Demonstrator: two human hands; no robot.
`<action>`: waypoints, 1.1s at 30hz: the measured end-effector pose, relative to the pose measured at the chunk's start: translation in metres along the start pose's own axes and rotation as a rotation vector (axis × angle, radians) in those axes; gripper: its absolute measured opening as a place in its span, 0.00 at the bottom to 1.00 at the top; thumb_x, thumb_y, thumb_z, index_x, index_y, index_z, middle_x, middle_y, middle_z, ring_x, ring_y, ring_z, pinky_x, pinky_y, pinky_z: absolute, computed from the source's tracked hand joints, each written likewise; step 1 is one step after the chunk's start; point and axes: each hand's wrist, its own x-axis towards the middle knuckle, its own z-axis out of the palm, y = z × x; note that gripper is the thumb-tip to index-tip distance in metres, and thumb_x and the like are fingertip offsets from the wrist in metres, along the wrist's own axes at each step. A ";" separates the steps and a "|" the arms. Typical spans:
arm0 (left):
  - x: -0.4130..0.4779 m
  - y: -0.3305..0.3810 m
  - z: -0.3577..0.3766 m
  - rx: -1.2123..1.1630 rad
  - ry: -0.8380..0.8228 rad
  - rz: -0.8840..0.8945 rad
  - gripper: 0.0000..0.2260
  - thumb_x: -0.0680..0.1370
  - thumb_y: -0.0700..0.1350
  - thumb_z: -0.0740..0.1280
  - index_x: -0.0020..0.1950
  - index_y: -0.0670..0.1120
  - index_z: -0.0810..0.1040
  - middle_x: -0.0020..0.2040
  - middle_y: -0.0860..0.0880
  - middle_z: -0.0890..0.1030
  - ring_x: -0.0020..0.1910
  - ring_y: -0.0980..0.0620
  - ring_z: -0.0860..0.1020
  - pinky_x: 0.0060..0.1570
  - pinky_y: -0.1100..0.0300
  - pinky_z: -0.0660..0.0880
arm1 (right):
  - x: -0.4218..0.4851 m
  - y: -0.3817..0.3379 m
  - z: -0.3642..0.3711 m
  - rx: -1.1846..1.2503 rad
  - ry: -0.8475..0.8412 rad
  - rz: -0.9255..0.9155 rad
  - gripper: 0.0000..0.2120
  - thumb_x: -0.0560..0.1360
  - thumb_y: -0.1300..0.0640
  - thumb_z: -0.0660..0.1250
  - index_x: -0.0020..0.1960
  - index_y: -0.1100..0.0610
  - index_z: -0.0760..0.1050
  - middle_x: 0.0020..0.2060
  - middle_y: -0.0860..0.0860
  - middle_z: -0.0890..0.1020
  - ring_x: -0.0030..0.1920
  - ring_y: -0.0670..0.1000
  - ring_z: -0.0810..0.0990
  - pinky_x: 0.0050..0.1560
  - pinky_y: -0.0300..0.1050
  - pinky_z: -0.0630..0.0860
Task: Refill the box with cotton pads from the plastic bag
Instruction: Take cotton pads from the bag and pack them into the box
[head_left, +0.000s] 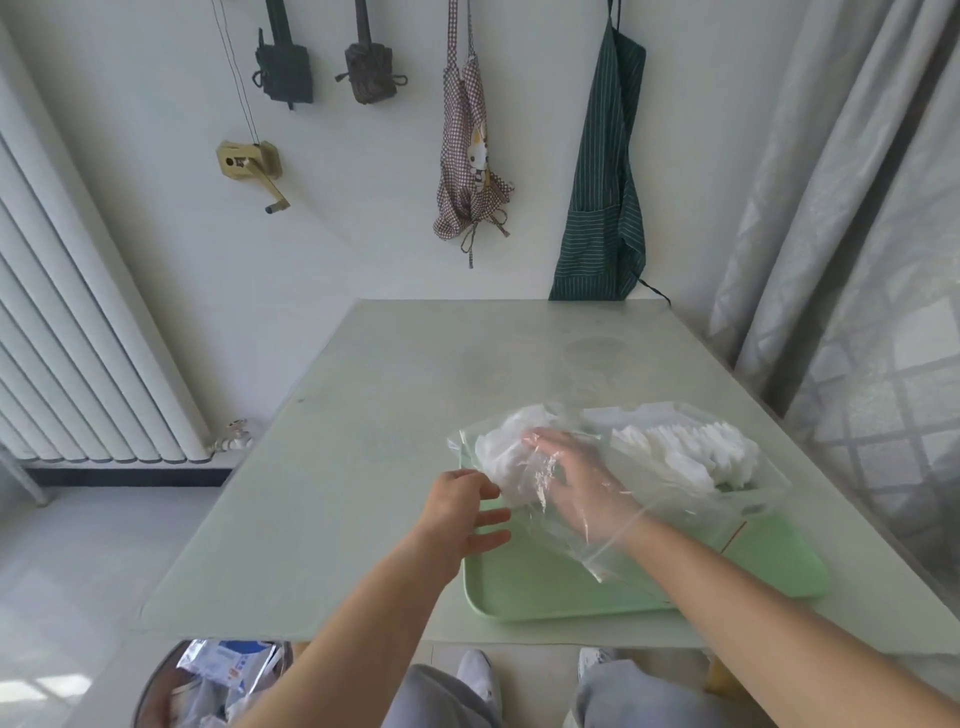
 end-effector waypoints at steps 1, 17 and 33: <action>0.001 0.000 0.000 -0.006 -0.002 -0.005 0.06 0.78 0.37 0.60 0.52 0.39 0.75 0.58 0.40 0.77 0.46 0.41 0.81 0.44 0.47 0.82 | 0.001 0.003 0.005 0.076 0.029 -0.004 0.13 0.72 0.57 0.72 0.56 0.57 0.81 0.55 0.55 0.79 0.52 0.51 0.77 0.54 0.42 0.72; 0.016 0.001 -0.006 -0.132 -0.052 -0.043 0.05 0.80 0.40 0.62 0.52 0.41 0.76 0.48 0.43 0.83 0.43 0.42 0.81 0.47 0.48 0.82 | 0.018 0.009 0.003 0.023 0.069 0.146 0.16 0.67 0.59 0.73 0.53 0.49 0.77 0.53 0.51 0.75 0.55 0.50 0.71 0.53 0.36 0.70; 0.010 0.005 0.011 -0.061 -0.056 -0.120 0.07 0.77 0.45 0.68 0.50 0.44 0.73 0.49 0.38 0.78 0.42 0.41 0.80 0.48 0.48 0.80 | -0.002 0.006 -0.008 0.085 -0.146 0.192 0.27 0.72 0.65 0.71 0.68 0.57 0.64 0.56 0.50 0.75 0.44 0.48 0.76 0.42 0.36 0.71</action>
